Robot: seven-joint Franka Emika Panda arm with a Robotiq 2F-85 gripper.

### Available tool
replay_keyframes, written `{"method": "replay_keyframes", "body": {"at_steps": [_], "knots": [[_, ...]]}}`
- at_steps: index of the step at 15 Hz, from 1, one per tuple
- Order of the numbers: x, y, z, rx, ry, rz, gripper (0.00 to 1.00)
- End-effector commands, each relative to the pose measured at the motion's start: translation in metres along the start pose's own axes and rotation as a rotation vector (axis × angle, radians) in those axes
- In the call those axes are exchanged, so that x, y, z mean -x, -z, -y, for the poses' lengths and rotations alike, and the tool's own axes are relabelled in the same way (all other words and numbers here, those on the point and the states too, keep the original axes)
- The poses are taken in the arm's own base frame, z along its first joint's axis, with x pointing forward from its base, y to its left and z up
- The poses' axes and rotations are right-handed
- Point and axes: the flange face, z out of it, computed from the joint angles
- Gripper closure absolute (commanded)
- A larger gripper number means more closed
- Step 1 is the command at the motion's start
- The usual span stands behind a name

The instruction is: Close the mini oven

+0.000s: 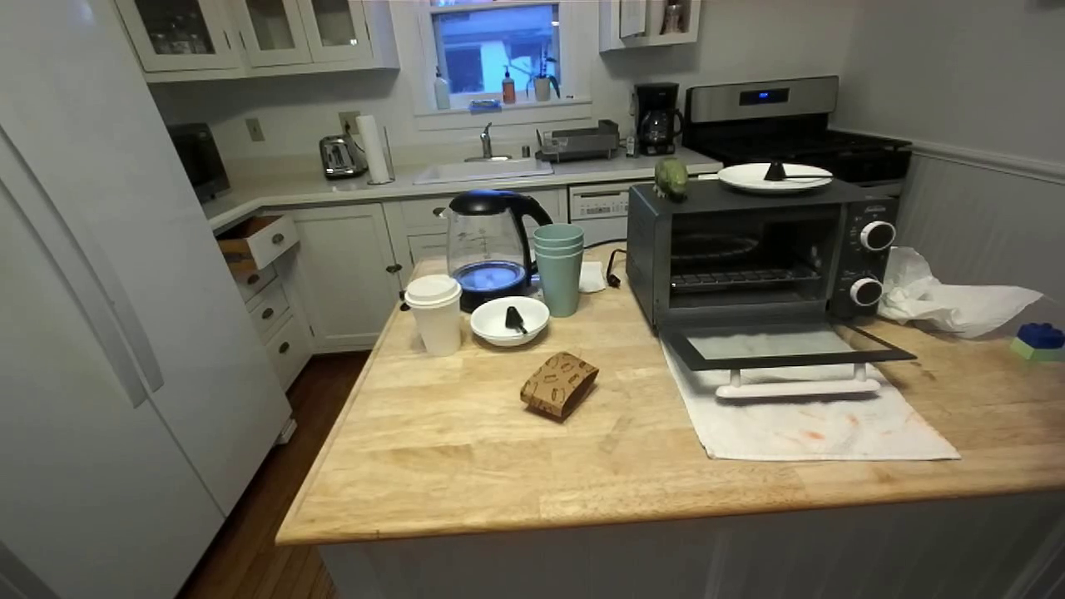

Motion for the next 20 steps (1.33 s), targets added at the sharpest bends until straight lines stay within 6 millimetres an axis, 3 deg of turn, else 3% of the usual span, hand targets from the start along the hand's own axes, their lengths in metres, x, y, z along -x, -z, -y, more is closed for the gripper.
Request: {"method": "replay_keyframes", "body": {"at_steps": [1, 6, 10, 11, 12, 20], "knots": [[-0.030, -0.014, -0.016, -0.097, -0.040, -0.035, 0.00], [-0.072, -0.050, -0.063, -0.198, -0.115, -0.070, 0.00], [-0.087, -0.078, -0.105, -0.322, -0.081, -0.047, 0.00], [-0.091, -0.082, -0.114, -0.358, -0.078, -0.049, 0.25], [-0.095, -0.087, -0.124, -0.394, -0.081, -0.051, 0.26], [-0.128, -0.124, -0.174, -0.532, -0.103, -0.043, 0.84]]}}
